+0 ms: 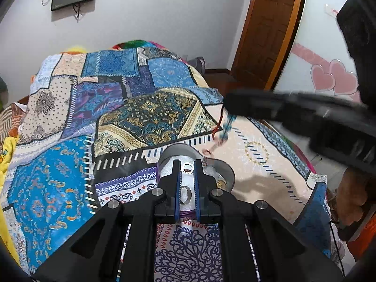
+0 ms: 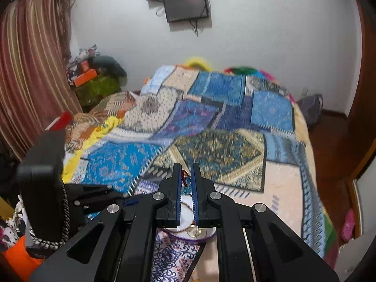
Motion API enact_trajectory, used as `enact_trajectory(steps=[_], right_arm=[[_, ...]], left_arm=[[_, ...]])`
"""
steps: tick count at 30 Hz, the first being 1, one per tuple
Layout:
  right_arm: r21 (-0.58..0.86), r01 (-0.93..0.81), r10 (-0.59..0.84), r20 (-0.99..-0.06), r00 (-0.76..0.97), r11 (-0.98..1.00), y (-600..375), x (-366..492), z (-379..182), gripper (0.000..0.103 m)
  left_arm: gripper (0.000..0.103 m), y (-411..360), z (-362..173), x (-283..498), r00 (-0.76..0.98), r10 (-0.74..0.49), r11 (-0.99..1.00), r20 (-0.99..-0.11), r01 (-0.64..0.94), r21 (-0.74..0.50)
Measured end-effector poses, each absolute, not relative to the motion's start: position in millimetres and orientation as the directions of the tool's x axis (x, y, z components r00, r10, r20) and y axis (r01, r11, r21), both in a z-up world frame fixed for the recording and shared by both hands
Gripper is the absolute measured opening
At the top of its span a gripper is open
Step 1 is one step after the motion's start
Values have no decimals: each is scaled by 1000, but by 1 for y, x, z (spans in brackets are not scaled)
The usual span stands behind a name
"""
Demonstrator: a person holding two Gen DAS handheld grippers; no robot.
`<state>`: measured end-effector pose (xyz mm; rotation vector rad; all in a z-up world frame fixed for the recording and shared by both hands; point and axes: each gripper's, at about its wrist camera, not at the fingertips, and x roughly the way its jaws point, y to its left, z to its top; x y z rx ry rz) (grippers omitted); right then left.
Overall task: Organize jewelry
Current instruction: 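Carry both pieces into the heart tin and open both tools, then lift both open tools up and away from the tin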
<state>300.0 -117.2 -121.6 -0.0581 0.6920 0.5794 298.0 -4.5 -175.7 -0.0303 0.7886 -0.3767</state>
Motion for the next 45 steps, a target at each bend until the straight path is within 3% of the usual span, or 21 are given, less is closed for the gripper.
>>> enact_trajectory(steps=[9,26,32,36,45], right_arm=[[204,-469,449,-739,502,859,-131,323,-171,7],[174,-519,437,-783,442,837,-120,314,-180,7],[113,-523,404,-775,485,845,-115,302,-170,9],[68,-522,389,-749,536,850,-114,290,-155,10],[-2,-487,365,-658,659,873,-122,252,-109,14]], left_arm=[[8,-15,-192,305,597,-343,930,-725,324,-173],[9,2,-181,287,629,-292,951,-721,274,-146],[12,11,-171,277,649,-269,960,-712,240,-143],[26,16,-156,264,683,-252,966,-686,223,-133],[32,22,-103,224,772,-226,974,-594,193,-119]])
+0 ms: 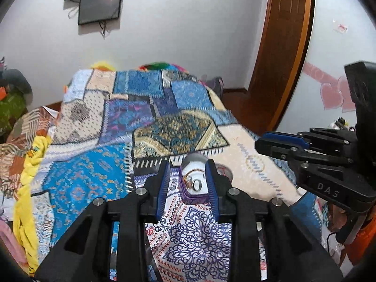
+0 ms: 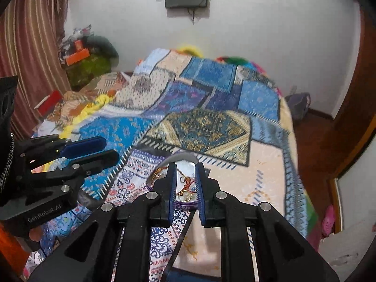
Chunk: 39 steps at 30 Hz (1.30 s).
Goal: Organize jewelry
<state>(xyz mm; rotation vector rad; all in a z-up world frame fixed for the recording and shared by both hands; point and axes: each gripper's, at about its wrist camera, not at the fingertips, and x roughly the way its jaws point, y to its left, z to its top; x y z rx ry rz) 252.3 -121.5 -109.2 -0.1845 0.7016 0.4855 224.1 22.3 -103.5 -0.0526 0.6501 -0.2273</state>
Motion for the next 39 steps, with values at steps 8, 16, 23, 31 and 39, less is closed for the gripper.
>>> enact_trajectory(steps=[8,16,23,31,39], right_arm=[[-44,-458,374,-511,774,888,-135,199,-58,28],[-88,-391,352,-286,891,916,-145,136,-14,46],[-44,-368,359,-132,924,929,-157,91,12,48],[-15,-351,348,-104,932,936,-157,84,9,75],[-15,-315,313,-79,947,949,-160,69,7,90]], left_arm=[[40,21,-48,170,869,-187,982,-458,165,-89],[43,18,0,107,948,-143,989,-285,125,-82],[59,12,24,55,988,-77,995,-131,69,-71],[101,5,29,27,999,2,999,-52,-5,-49],[102,5,27,21,998,7,998,-67,-11,-61]])
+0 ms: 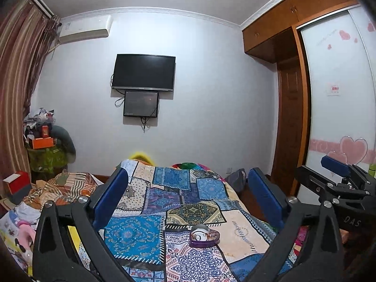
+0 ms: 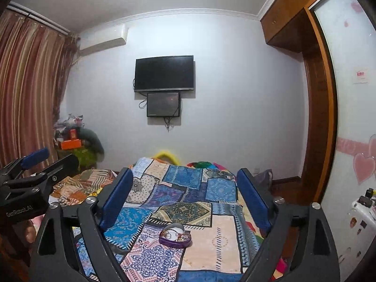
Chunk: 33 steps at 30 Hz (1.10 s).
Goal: Organize jewelry
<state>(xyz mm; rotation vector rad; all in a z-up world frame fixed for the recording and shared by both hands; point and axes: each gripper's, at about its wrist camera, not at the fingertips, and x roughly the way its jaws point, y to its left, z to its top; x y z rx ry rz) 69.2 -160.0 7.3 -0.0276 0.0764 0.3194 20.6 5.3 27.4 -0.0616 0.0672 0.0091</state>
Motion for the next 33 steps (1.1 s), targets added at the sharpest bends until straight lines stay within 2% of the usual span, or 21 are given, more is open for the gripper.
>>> enact_trajectory(steps=[33], right_arm=[[-7,-323,319,-139,938,946,-167,69,3,90]], left_arm=[[102,3,18,27,993,-5,998,-120,-3,-63]])
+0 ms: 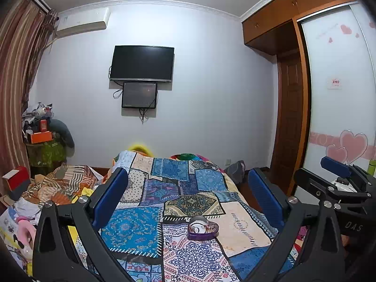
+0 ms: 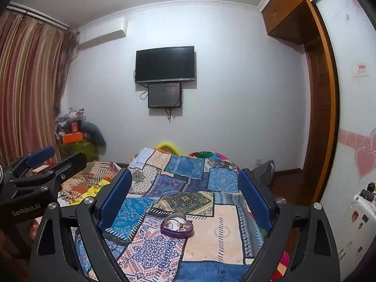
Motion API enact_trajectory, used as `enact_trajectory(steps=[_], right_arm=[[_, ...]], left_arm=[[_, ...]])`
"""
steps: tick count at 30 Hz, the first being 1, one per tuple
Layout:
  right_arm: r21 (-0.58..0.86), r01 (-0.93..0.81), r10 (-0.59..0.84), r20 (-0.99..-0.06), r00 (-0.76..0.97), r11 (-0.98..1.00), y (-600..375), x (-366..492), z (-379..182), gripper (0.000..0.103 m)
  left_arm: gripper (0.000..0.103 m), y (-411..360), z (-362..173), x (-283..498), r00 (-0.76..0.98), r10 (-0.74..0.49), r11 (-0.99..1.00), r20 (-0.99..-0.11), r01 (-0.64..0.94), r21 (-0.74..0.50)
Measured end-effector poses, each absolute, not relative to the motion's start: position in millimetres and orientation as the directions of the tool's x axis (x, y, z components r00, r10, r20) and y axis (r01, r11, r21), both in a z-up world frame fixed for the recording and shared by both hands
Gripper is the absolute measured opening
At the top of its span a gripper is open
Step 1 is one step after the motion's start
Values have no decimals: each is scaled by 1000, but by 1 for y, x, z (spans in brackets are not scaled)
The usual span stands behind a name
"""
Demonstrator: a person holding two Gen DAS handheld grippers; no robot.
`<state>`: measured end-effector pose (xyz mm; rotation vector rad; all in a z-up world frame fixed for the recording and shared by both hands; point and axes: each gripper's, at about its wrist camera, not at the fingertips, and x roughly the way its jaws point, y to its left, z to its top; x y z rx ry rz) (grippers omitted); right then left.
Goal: Organize jewelry
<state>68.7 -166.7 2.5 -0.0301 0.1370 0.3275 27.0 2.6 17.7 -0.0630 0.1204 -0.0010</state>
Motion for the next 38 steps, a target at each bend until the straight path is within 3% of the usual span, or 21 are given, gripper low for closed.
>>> enact_trajectory(steps=[38], right_arm=[[16,-303,302,-152,941,953,-172,75,-1,90]], left_arm=[[102,7,11,38,987,-32,997,-158,20,-79]])
